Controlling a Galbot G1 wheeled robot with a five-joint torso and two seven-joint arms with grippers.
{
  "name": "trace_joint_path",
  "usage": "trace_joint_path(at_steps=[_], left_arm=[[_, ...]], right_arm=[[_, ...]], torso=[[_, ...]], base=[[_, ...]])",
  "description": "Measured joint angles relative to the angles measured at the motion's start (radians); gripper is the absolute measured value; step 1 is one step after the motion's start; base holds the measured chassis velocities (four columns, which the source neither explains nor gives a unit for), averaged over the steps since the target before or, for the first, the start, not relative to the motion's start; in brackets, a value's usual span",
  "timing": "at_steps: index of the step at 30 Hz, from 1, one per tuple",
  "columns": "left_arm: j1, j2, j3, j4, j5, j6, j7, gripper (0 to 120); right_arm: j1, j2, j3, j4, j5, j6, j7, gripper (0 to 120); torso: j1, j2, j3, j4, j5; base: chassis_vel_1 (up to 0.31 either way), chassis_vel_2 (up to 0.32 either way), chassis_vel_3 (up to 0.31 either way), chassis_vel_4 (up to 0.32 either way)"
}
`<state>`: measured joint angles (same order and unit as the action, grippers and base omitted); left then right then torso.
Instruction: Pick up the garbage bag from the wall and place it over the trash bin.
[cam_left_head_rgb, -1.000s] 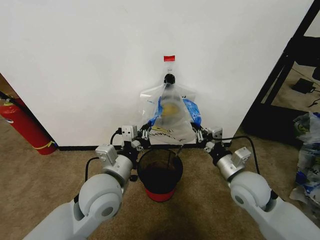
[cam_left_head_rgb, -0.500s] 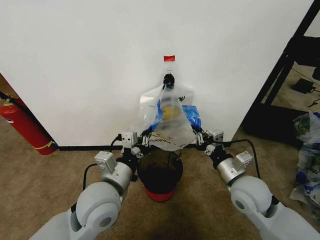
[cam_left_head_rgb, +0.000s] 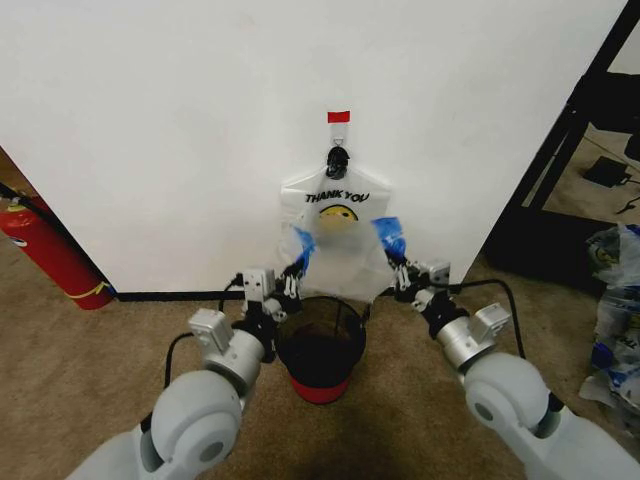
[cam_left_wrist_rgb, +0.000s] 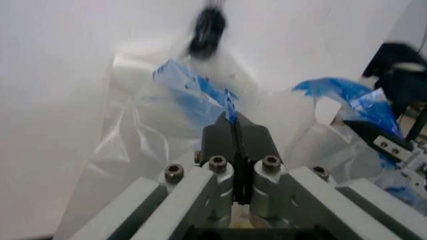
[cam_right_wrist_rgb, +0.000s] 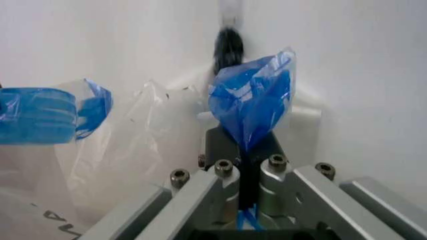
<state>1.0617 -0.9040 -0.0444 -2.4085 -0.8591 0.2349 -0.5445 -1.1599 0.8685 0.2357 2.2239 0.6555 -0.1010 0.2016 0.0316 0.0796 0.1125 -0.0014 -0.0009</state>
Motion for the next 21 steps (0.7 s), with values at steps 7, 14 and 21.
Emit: trace_joint_path(at_steps=[7, 14, 21], left_arm=[[-0.032, 0.024, -0.023, -0.069, -0.034, 0.009, -0.001, 0], [-0.043, 0.028, -0.025, -0.096, -0.087, 0.028, -0.014, 0], [-0.019, 0.000, -0.017, -0.064, -0.079, 0.023, -0.014, 0]], right_arm=[[0.008, -0.041, 0.057, 0.107, 0.056, -0.018, 0.019, 0], [0.002, -0.092, 0.127, 0.186, 0.133, -0.043, 0.043, 0], [-0.002, -0.062, 0.099, 0.166, 0.124, -0.044, 0.043, 0]], torso=[[0.000, 0.000, 0.000, 0.0000, 0.0000], [0.000, 0.000, 0.000, 0.0000, 0.0001], [0.000, 0.000, 0.000, -0.0001, 0.0001]], base=[[0.000, 0.000, 0.000, 0.000], [0.000, 0.000, 0.000, 0.000], [0.000, 0.000, 0.000, 0.000]])
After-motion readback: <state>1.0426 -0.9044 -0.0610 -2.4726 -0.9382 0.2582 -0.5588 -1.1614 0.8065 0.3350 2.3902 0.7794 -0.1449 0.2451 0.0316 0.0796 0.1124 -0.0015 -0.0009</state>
